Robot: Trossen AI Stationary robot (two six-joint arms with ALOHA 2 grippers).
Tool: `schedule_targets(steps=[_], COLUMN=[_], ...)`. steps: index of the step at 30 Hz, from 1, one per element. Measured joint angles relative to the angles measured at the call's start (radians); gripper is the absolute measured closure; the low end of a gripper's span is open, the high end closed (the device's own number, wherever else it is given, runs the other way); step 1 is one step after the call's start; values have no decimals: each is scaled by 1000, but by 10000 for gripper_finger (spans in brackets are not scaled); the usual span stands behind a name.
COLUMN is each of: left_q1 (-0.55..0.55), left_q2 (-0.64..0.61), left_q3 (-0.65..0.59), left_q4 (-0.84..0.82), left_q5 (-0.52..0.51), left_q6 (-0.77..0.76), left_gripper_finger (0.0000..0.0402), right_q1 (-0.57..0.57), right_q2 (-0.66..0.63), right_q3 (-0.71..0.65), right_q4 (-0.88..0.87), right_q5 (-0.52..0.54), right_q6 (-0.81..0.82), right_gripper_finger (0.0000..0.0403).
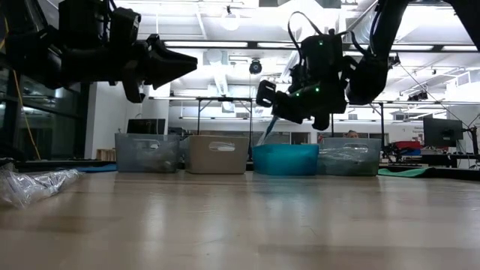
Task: Pick & Place Toothbrushes
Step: Put the blue toothbrush into the blue bin
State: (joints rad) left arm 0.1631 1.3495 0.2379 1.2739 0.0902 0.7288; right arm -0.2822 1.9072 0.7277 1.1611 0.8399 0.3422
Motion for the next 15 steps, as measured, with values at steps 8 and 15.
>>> schedule_targets(steps=[8, 15], left_q1=[0, 0], left_q2=[0, 0], left_q3=[0, 0], left_q4=[0, 0], left_q5=[0, 0], left_q6=[0, 0], left_gripper_finger=[307, 307], right_q1=[1, 27], right_q2=[0, -26], right_q3=[0, -2], right_q4=[-7, -12], right_q5=[55, 62], right_q6=[5, -4], right_gripper_finger=[296, 231])
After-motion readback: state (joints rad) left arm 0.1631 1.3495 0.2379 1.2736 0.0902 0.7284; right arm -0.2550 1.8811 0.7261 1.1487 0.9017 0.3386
